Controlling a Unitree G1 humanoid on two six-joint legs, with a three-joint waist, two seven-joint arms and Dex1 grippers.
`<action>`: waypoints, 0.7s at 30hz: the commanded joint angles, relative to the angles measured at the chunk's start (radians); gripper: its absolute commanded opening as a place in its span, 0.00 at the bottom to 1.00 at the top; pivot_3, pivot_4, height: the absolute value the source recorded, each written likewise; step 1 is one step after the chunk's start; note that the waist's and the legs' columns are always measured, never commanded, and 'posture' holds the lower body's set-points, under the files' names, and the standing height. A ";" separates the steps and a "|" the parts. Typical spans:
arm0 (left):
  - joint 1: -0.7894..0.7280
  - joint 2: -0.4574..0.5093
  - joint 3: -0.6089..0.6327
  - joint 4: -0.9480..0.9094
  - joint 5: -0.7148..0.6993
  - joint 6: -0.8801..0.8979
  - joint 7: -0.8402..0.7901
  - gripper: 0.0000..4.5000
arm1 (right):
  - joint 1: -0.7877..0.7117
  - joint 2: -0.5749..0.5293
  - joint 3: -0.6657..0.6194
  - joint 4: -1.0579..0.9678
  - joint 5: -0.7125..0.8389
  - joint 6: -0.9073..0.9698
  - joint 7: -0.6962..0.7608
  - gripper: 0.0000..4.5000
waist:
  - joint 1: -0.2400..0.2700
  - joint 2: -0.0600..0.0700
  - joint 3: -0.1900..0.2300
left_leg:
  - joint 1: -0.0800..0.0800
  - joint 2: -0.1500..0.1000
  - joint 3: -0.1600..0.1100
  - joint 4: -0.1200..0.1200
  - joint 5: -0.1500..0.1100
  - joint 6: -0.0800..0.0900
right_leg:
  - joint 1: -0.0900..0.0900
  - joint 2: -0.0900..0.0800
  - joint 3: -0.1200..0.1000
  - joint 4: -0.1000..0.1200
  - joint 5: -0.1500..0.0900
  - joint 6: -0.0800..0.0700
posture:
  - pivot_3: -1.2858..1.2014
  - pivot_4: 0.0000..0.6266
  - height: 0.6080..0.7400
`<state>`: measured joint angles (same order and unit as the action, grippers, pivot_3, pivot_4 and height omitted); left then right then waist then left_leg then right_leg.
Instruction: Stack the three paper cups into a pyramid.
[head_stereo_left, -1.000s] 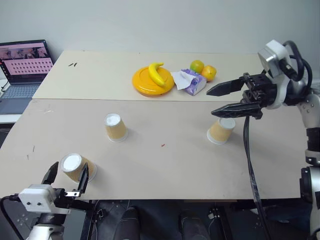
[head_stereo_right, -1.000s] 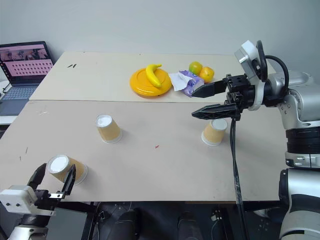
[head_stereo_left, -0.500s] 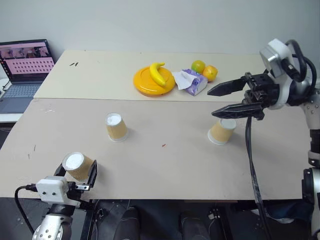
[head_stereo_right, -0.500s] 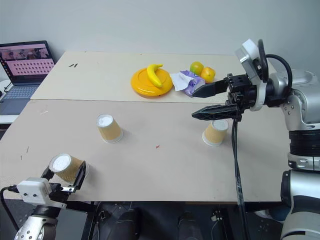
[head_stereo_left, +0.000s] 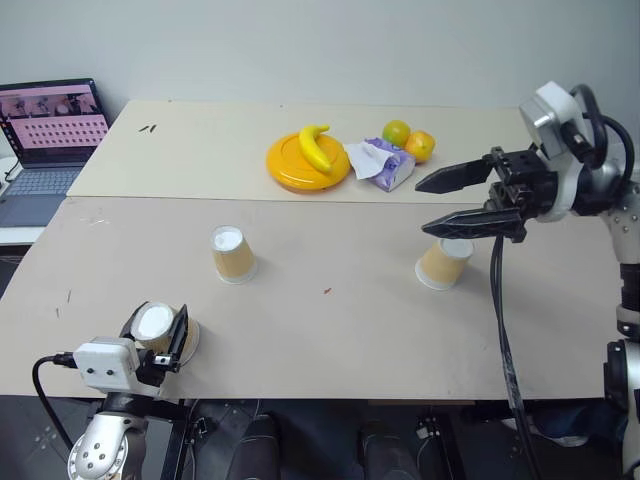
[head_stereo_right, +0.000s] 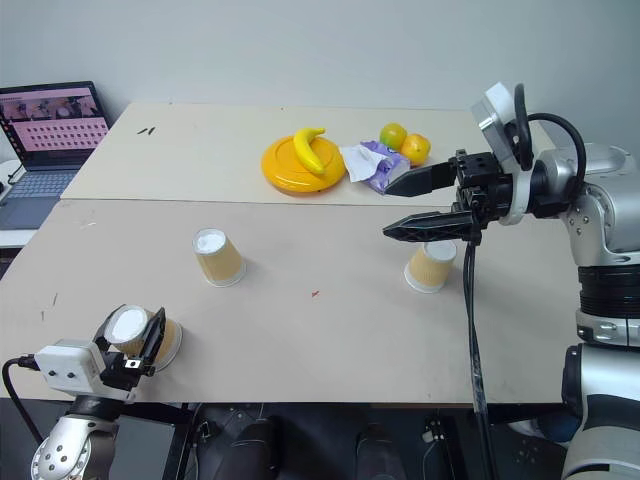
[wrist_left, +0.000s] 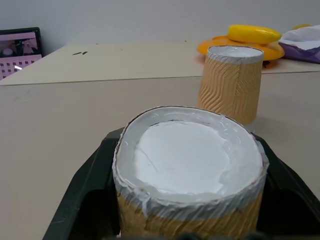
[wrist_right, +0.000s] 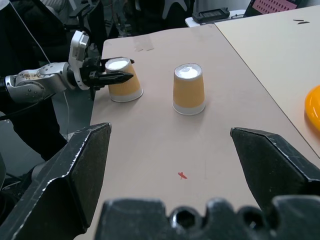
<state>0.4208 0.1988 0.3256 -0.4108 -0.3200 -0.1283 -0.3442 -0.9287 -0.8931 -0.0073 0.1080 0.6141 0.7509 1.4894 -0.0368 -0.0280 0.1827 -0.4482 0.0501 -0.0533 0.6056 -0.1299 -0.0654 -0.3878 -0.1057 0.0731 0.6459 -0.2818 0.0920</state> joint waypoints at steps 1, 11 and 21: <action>-0.016 0.030 -0.020 -0.053 -0.004 0.025 -0.010 0.58 | 0.005 -0.023 -0.048 -0.038 0.026 0.009 -0.012 1.00 | 0.000 0.000 0.000 | 0.000 0.000 0.000 0.000 0.000 0.000 | 0.000 0.000 0.000 0.000 0.000 0.000 | 0.52 0.24 0.94; -0.234 0.357 -0.153 -0.150 -0.151 0.312 -0.285 0.58 | 0.144 -0.033 -0.145 -0.169 0.095 0.045 -0.095 1.00 | 0.024 0.000 0.000 | 0.000 0.000 0.000 0.000 0.000 0.000 | 0.000 0.000 0.000 0.000 0.000 0.000 | 0.52 0.24 0.94; -0.764 0.547 -0.306 0.005 -0.326 0.611 -0.583 0.58 | 0.351 0.013 -0.259 -0.379 0.194 0.062 -0.275 1.00 | 0.020 0.000 0.000 | -0.001 0.000 -0.002 0.000 0.000 0.000 | 0.001 0.001 -0.001 0.001 0.000 0.002 | 0.52 0.24 0.94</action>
<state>-0.2874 0.7335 0.0386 -0.4211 -0.6121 0.4437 -0.8730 -0.5934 -0.8803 -0.2099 -0.2122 0.7719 0.8104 1.2521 -0.0169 -0.0279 0.1829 -0.4492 0.0499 -0.0555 0.6059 -0.1297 -0.0651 -0.3872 -0.1047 0.0723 0.6471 -0.2821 0.0937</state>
